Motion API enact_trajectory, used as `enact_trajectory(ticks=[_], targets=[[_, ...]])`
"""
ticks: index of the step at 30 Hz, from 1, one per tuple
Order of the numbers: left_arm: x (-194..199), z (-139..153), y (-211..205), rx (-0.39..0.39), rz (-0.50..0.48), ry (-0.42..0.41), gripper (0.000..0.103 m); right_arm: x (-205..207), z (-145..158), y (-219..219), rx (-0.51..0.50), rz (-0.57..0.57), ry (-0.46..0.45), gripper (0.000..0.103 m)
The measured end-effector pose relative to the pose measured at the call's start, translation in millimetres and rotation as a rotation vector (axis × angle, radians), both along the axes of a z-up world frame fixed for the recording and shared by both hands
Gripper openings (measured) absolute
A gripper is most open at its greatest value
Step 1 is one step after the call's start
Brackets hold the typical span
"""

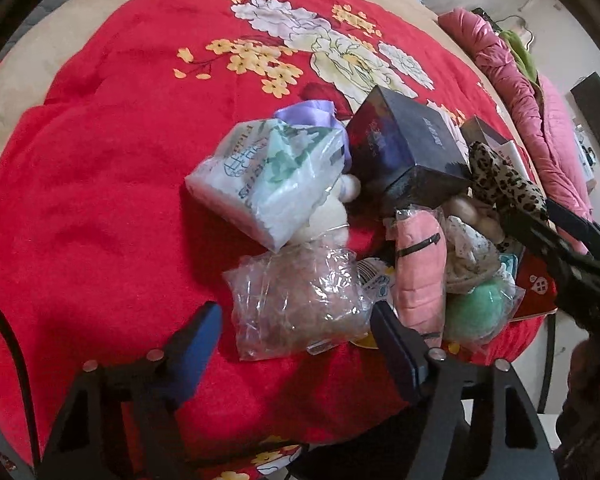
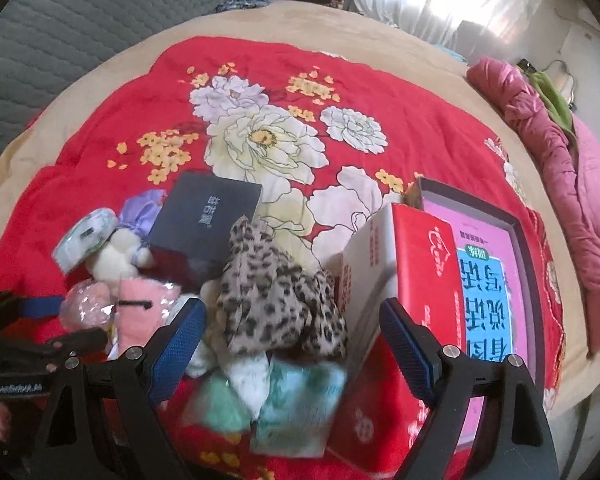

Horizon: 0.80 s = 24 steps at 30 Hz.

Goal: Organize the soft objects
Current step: 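Reach the right tool into the pile and grasp the leopard-print scrunchie, then carry the scrunchie with the right tool over the pink book tray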

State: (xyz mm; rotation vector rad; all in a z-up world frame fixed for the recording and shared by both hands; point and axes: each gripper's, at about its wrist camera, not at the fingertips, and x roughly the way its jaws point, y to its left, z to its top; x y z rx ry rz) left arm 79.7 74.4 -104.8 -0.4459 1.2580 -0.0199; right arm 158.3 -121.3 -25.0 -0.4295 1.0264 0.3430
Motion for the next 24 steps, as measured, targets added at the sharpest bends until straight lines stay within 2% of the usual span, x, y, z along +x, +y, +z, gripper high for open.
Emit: enact_trajectory(ticks=[2, 5, 7, 9, 10, 16, 24], targets=[[1.3, -3.1, 0.0, -0.017, -0.001, 0.007, 0.068, 6.5, -1.3, 0.9, -0.006, -0.006, -0.002, 0.078], [2.0, -5.4, -1.6, -0.023, -0.007, 0.01, 0.062, 15.7, -6.9, 1.1, 0.003, -0.002, 0.032, 0.055], [3.4, -6.1, -3.3, -0.022, -0.013, 0.011, 0.062, 18.3, -11.9, 0.7, -0.008, 0.003, 0.046, 0.032], [3.6, -6.6, -3.9, -0.024, -0.015, 0.014, 0.062, 18.9, -12.4, -2.4, 0.003, -0.007, 0.04, 0.027], [3.5, -6.9, -3.4, -0.03, -0.014, 0.014, 0.061, 17.9, -10.3, -4.8, 0.025, -0.011, 0.036, 0.021], [0.7, -6.8, 3.3, -0.059, 0.003, 0.01, 0.059, 13.6, 6.8, -18.8, 0.175, -0.031, 0.042, 0.016], [-13.2, 9.6, 5.8, -0.056, 0.004, -0.018, 0.059, 1.1, 26.7, -31.3, 0.218, -0.063, 0.018, 0.016]])
